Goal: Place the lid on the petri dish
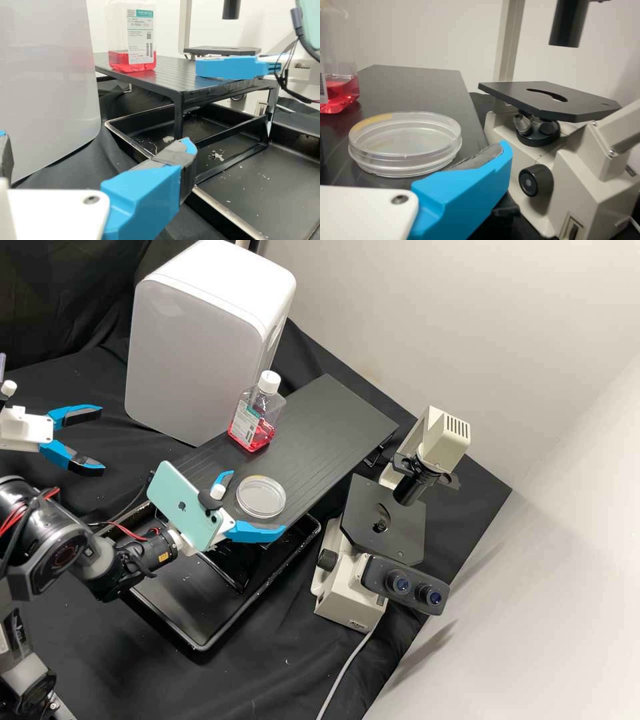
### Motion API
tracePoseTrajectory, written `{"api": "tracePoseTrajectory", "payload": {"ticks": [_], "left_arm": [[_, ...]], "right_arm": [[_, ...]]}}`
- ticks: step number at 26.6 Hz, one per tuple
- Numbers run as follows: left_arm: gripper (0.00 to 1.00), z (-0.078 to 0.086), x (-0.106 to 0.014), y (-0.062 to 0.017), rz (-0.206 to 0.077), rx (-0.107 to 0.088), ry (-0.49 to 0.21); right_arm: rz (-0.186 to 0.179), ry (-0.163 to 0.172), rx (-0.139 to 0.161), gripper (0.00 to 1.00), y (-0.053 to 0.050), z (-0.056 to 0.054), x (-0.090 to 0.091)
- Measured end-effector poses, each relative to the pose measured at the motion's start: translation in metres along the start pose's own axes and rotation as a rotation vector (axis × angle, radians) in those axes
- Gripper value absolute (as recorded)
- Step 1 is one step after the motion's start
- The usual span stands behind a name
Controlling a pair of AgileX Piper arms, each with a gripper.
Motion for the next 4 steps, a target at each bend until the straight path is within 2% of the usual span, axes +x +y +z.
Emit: {"api": "tracePoseTrajectory", "payload": {"ticks": [2,4], "left_arm": [[1.0,0.0,0.0,0.0,0.0,0.0,0.0],[1.0,0.0,0.0,0.0,0.0,0.0,0.0]], "right_arm": [[0.006,0.0,0.003,1.0,0.0017,-0.0004,-0.0021],[0.01,0.001,0.02,1.0,0.0031,-0.0002,-0.0043]]}}
